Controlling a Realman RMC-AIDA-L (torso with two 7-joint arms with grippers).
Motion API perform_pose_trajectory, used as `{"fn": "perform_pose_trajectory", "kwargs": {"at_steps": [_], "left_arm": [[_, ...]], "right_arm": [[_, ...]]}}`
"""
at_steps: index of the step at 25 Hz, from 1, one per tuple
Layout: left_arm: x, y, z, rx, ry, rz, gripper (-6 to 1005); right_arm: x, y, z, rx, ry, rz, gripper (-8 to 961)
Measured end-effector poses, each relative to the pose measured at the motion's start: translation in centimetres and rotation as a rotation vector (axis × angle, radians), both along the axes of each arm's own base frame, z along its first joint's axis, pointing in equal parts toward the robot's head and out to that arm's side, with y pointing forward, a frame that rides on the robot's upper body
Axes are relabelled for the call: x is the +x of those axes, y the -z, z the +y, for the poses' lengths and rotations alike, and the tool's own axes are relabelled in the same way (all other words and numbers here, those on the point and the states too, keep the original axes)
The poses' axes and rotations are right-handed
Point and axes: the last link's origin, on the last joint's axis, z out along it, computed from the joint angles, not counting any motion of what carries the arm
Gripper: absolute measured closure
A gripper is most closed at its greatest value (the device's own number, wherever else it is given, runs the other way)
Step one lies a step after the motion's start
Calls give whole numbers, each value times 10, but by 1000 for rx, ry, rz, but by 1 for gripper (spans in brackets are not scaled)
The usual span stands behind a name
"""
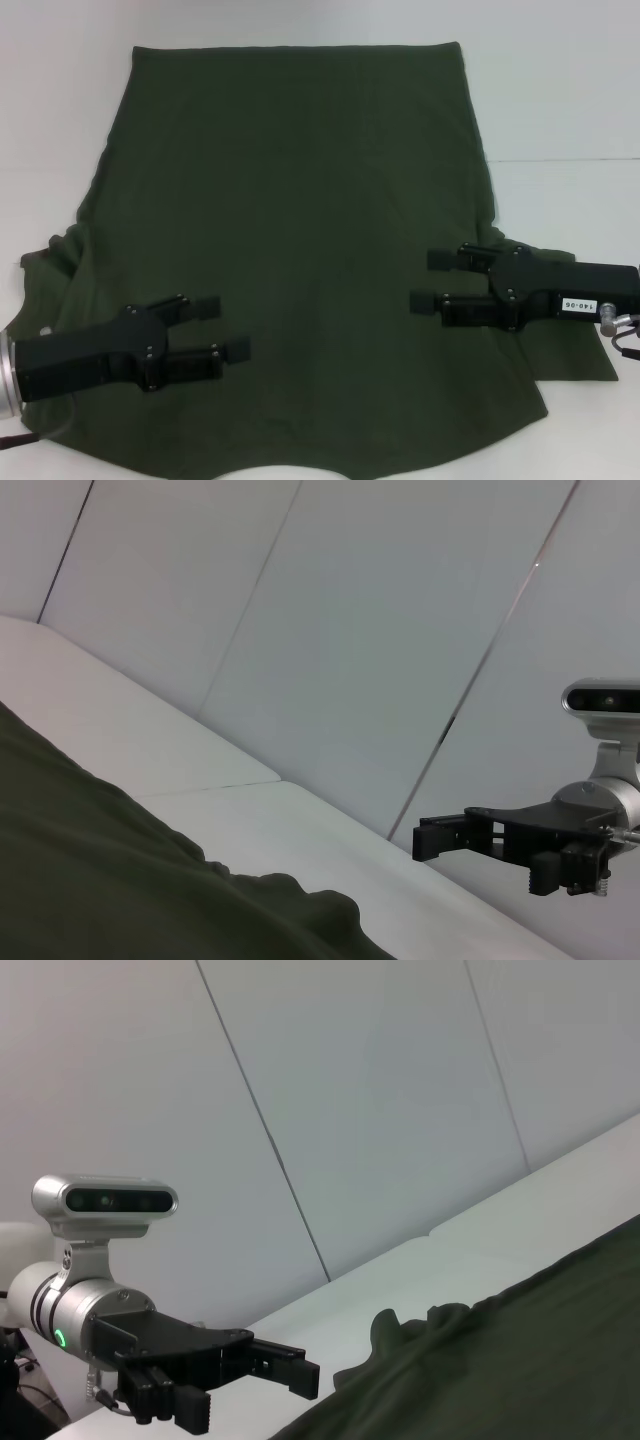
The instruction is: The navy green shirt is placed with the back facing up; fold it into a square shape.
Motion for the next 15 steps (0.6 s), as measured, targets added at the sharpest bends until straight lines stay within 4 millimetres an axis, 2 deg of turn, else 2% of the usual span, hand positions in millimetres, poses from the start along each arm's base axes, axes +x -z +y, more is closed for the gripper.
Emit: {"fn": "perform_pose_trajectory", "kwargs": {"at_steps": [11, 15], "left_arm": [[-1, 0, 0, 3, -12, -5, 49], [-9, -7, 9, 71, -105, -20, 49]], "right_arm": [[0, 1, -1, 10, 12, 26, 37], [1, 0, -2, 23, 19, 39, 37]]}}
